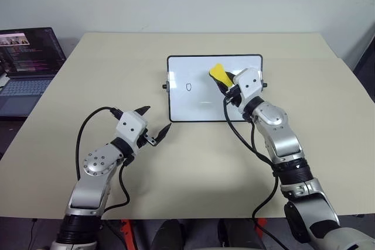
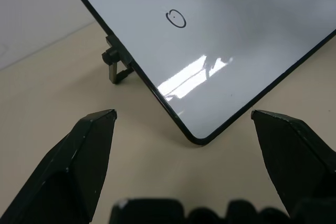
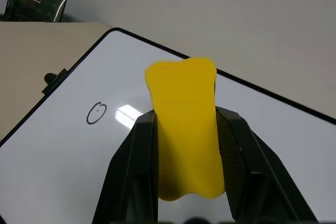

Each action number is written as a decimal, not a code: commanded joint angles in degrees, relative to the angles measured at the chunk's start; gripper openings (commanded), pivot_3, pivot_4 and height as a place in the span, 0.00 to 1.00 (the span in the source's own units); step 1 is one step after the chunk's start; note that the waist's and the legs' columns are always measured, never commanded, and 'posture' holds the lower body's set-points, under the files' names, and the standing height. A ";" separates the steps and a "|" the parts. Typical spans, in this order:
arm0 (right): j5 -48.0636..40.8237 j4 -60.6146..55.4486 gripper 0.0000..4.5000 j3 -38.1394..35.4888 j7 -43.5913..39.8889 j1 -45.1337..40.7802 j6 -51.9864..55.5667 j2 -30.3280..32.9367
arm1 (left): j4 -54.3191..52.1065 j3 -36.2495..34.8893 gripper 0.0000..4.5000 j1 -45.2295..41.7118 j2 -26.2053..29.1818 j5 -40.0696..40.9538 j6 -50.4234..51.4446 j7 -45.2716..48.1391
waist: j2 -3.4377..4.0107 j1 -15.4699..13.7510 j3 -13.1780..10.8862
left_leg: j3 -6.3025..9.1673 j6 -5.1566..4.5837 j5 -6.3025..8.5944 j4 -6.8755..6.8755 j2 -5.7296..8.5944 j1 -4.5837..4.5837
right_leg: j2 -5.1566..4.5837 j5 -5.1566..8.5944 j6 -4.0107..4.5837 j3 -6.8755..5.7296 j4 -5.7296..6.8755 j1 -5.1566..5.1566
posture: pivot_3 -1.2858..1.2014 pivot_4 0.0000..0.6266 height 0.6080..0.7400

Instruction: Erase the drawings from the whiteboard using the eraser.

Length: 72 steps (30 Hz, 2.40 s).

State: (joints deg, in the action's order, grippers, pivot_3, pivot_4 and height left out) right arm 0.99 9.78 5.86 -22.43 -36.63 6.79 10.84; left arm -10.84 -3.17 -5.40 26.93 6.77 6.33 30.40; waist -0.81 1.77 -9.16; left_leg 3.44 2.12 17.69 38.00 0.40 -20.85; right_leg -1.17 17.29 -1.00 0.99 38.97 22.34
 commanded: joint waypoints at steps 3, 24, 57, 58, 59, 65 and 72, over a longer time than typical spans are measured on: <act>0.03 0.98 0.27 -0.07 0.19 -2.70 -2.58 -0.19 | -3.92 -0.57 1.00 0.40 -0.92 0.66 0.93 -1.31 | 0.00 -0.01 0.00 | 0.01 0.00 0.00 0.00 0.00 0.00 | 0.00 0.00 0.00 -0.01 0.01 0.00 | 0.52 0.24 1.00; 3.44 28.35 0.27 1.51 2.21 -16.59 -18.83 -5.32 | -3.60 -2.16 1.00 3.68 -1.69 0.11 -0.87 -3.46 | 0.01 0.10 -0.01 | -0.04 0.00 0.00 -0.02 -0.01 0.00 | 0.00 0.00 0.00 0.01 0.01 0.02 | 0.52 0.24 1.00; 10.19 33.74 0.27 9.36 -2.67 -7.42 -21.23 -7.36 | -1.76 -1.27 1.00 0.37 -1.67 0.07 -0.81 -3.38 | 0.00 0.11 0.01 | -0.02 0.00 0.00 0.01 -0.02 0.09 | 0.00 -0.01 0.02 0.01 0.08 -0.04 | 0.52 0.24 1.00; 10.16 32.70 0.27 9.45 -2.93 -6.71 -20.77 -7.06 | -1.75 -1.31 1.00 0.38 -1.65 0.09 -0.79 -3.39 | 0.00 0.09 0.01 | -0.02 0.00 0.00 0.02 -0.02 0.08 | 0.00 -0.01 0.02 0.01 0.09 -0.04 | 0.52 0.24 1.00; 10.11 31.81 0.27 9.44 -3.15 -6.17 -20.35 -6.77 | -1.74 -1.36 1.00 0.38 -1.64 0.12 -0.80 -3.38 | 0.00 0.08 0.01 | -0.01 0.01 0.00 0.02 -0.02 0.09 | 0.00 -0.01 0.02 0.00 0.09 -0.04 | 0.52 0.24 1.00; 8.88 27.80 0.27 7.99 -3.40 -5.66 -18.42 -4.88 | -2.11 -1.30 1.00 0.78 -1.74 0.04 -0.71 -3.54 | 0.00 -0.03 0.01 | 0.01 0.01 0.00 0.02 -0.02 0.07 | 0.00 -0.01 0.01 -0.02 0.08 -0.03 | 0.52 0.24 1.00; 7.85 24.77 0.27 5.58 -0.56 -10.42 -18.23 -4.45 | -1.99 -1.24 1.00 0.71 -1.80 0.00 -0.75 -3.49 | 0.01 0.00 0.00 | 0.01 0.01 0.00 0.02 -0.01 0.05 | 0.00 -0.01 0.01 -0.02 0.05 -0.01 | 0.52 0.24 1.00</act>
State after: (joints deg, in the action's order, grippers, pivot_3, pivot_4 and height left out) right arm 9.76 37.62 12.84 -24.20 -44.70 -10.83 6.38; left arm -11.35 -4.23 -4.25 25.06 6.60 6.02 26.99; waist -0.81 1.77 -9.16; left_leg 3.45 2.13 17.69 38.01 0.39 -20.81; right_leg -1.17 17.28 -0.98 0.97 39.01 22.34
